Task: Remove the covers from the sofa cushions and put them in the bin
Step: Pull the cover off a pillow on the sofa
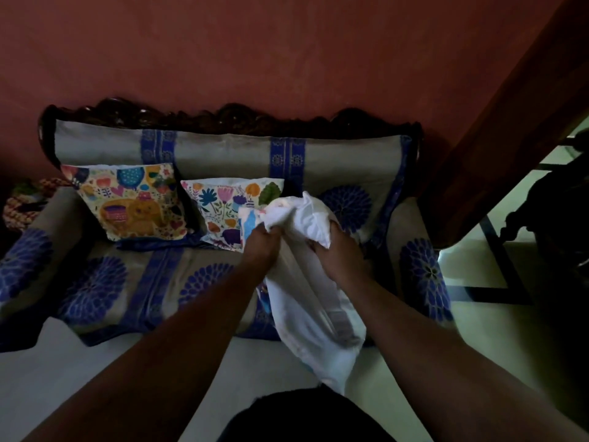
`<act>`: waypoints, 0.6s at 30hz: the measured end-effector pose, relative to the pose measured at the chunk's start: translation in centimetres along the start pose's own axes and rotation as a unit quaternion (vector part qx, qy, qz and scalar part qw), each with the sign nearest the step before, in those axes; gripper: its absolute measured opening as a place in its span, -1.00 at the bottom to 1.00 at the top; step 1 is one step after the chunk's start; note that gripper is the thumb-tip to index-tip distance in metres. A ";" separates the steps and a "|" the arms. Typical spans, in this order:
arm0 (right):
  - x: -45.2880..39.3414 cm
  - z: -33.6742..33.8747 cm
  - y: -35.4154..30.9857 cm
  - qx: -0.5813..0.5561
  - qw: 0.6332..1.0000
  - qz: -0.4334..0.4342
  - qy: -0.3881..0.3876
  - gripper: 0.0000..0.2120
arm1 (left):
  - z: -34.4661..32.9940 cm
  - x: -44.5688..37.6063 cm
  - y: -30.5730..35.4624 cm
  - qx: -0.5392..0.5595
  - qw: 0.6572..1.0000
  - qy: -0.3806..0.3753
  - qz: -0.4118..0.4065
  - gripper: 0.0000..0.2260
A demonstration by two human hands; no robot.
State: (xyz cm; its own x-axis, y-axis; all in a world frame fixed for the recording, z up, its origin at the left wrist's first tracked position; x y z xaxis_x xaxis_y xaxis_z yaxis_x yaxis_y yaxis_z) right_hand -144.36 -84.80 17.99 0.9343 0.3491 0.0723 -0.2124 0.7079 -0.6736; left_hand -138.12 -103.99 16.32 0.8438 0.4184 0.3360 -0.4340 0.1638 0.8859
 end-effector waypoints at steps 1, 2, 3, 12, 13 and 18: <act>0.4 0.0 -0.9 0.021 0.999 0.047 0.009 -0.51 | 0.9 -0.2 0.8 -0.030 0.999 0.024 -0.026 -0.49; 0.8 -0.1 -1.6 0.031 0.995 0.090 0.017 -0.58 | 2.0 -0.1 1.7 -0.053 0.996 0.054 -0.048 -0.38; 1.2 0.0 -2.2 0.040 0.991 0.126 0.027 -0.61 | 3.0 -0.4 2.3 -0.073 0.993 0.078 -0.060 -0.35; 3.4 4.2 -4.9 0.035 0.965 0.247 0.084 -0.70 | 5.7 -3.4 0.9 -0.176 0.983 0.051 -0.016 -0.43; 3.4 4.2 -5.0 0.031 0.967 0.238 0.081 -0.72 | 5.9 -3.6 0.8 -0.202 0.978 0.057 -0.009 -0.41; 3.0 3.9 -4.3 0.029 0.974 0.218 0.053 -0.65 | 1.3 -0.9 5.8 -0.149 0.973 -0.030 -0.174 -0.69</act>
State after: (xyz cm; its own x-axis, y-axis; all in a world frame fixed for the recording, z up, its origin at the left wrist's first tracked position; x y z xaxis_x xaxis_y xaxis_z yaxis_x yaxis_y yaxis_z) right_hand -141.78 -84.44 23.94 0.7752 0.5615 -0.2895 -0.6086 0.5411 -0.5803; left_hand -141.04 -104.56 21.58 0.9689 0.2404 0.0578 -0.1835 0.5423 0.8199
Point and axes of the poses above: each hand's wrist, its own x-axis away from the middle knuckle, its own z-axis out of the back of the hand, y = z × x, the point moved 9 cm from there along -x, towards the middle knuckle, and after that the axes turned 6 degrees about -y, right-handed, at the moved point
